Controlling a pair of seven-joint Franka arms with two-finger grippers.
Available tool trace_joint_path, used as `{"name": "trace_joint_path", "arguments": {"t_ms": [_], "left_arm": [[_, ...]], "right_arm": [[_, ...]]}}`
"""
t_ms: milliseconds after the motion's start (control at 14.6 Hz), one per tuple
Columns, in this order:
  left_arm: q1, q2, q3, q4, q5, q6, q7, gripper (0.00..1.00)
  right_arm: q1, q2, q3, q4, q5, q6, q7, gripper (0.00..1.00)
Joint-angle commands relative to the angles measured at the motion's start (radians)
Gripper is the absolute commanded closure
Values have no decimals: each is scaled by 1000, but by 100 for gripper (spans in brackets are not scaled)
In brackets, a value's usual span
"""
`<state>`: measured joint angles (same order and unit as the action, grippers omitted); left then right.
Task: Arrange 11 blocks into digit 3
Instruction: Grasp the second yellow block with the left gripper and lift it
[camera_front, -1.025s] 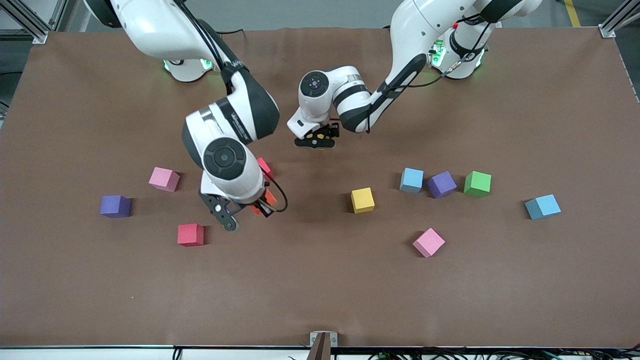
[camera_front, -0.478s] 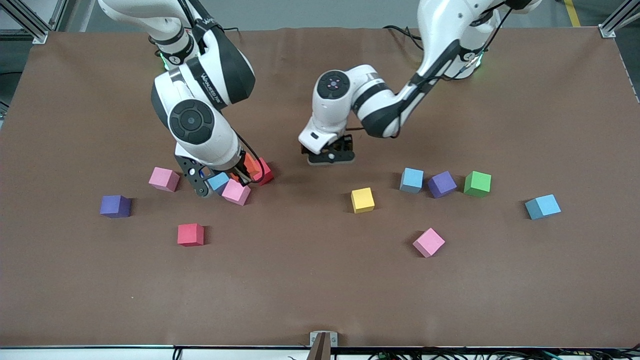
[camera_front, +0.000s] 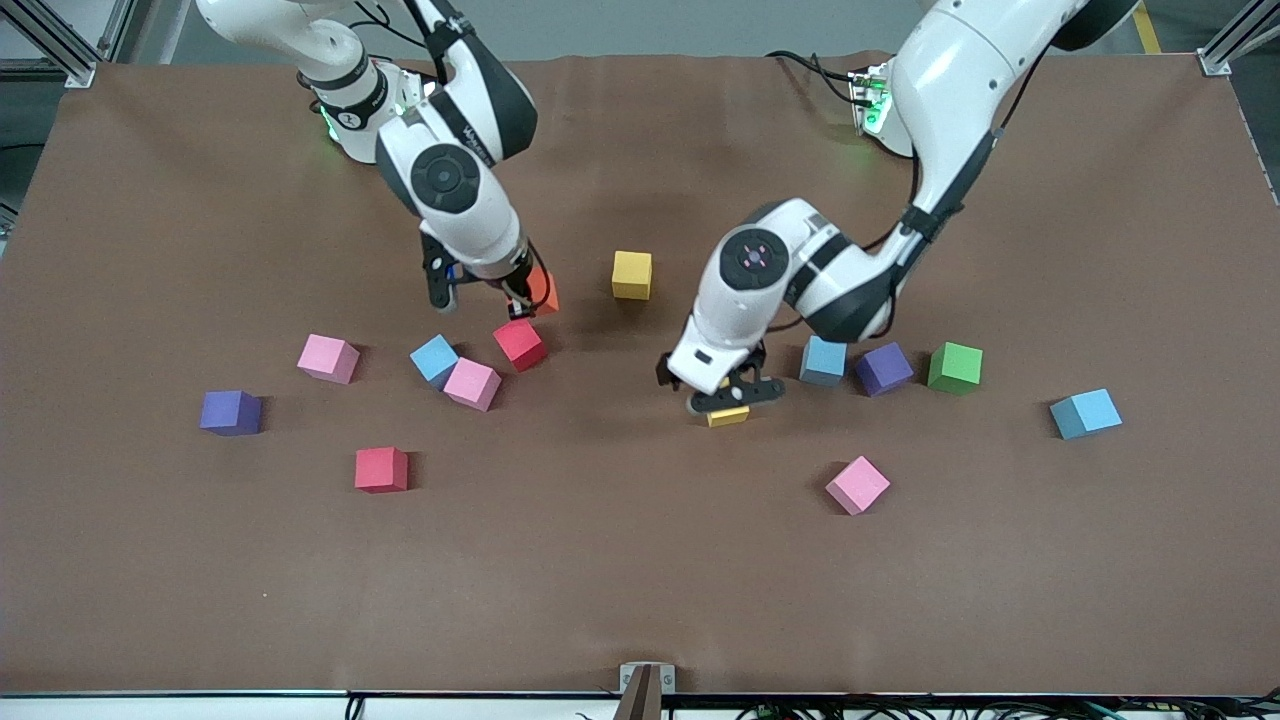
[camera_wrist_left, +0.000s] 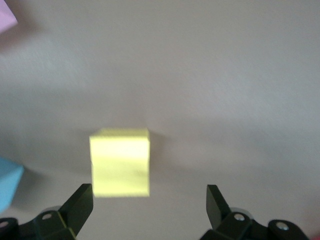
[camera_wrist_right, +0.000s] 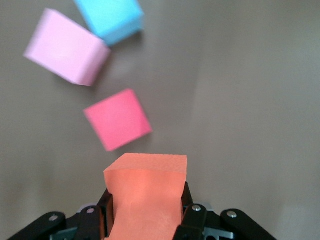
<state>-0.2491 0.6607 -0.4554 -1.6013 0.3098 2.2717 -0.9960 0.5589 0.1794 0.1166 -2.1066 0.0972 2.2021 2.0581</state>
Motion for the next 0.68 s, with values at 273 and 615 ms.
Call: {"name": "trace_joint_path", "arguments": {"t_ms": [273,615], "left_arm": [[-6,43,43,43,15,-14,69,0],[8,85,44,35,9,-5,24,0]], "right_arm": [[27,-2,46,-47,7,53,221,100],[82,89,46,-47,7,145,235,100]]}}
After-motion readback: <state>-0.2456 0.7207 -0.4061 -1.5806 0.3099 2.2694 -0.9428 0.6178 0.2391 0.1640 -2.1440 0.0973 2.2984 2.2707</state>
